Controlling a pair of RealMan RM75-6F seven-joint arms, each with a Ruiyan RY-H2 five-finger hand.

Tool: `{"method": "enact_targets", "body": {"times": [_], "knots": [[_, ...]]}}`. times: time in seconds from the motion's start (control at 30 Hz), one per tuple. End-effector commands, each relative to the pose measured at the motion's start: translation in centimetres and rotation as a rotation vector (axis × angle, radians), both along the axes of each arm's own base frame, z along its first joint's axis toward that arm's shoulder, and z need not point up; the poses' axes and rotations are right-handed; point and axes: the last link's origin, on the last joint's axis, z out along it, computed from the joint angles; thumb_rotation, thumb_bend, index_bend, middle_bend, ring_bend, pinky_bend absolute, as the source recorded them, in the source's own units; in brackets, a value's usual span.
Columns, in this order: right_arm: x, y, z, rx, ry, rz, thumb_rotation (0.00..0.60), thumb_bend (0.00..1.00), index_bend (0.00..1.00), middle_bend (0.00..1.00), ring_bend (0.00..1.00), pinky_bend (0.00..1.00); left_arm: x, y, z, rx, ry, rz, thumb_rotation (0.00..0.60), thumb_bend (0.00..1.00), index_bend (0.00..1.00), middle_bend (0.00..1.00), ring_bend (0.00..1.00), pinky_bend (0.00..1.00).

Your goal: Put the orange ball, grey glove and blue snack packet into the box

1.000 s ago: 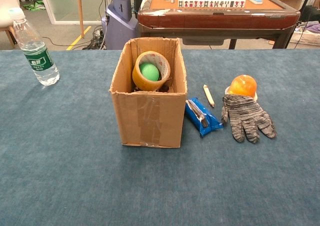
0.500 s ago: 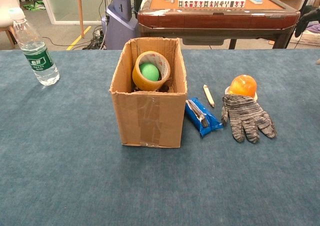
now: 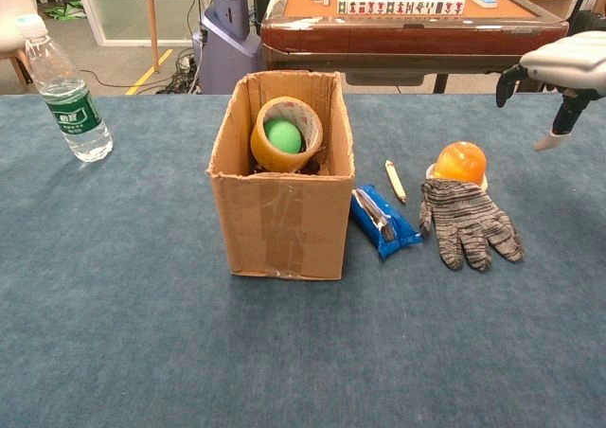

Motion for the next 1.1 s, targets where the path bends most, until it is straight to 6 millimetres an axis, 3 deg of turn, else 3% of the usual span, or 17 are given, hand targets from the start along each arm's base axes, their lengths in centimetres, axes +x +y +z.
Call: {"method": "enact_targets", "body": {"times": [0.03, 0.57, 1.1], "knots": [[0.3, -0.3, -1.0, 0.012, 0.016, 0.005, 0.600, 0.00, 0.33, 0.25, 0.15, 0.28, 0.0, 0.0, 0.1, 0.003, -0.001, 0.000, 0.600, 0.12, 0.28, 0.36, 0.27, 0.40], [1.5, -2.2, -5.4, 0.071, 0.056, -0.016, 0.600, 0.00, 0.33, 0.19, 0.15, 0.25, 0.1, -0.4, 1.3, 0.048, 0.003, -0.001, 0.600, 0.12, 0.28, 0.36, 0.27, 0.40], [1.8, -2.2, -7.8, 0.121, 0.074, -0.015, 0.600, 0.00, 0.33, 0.20, 0.15, 0.27, 0.2, -0.5, 1.4, 0.047, 0.006, -0.001, 0.600, 0.12, 0.28, 0.36, 0.27, 0.40]]}}
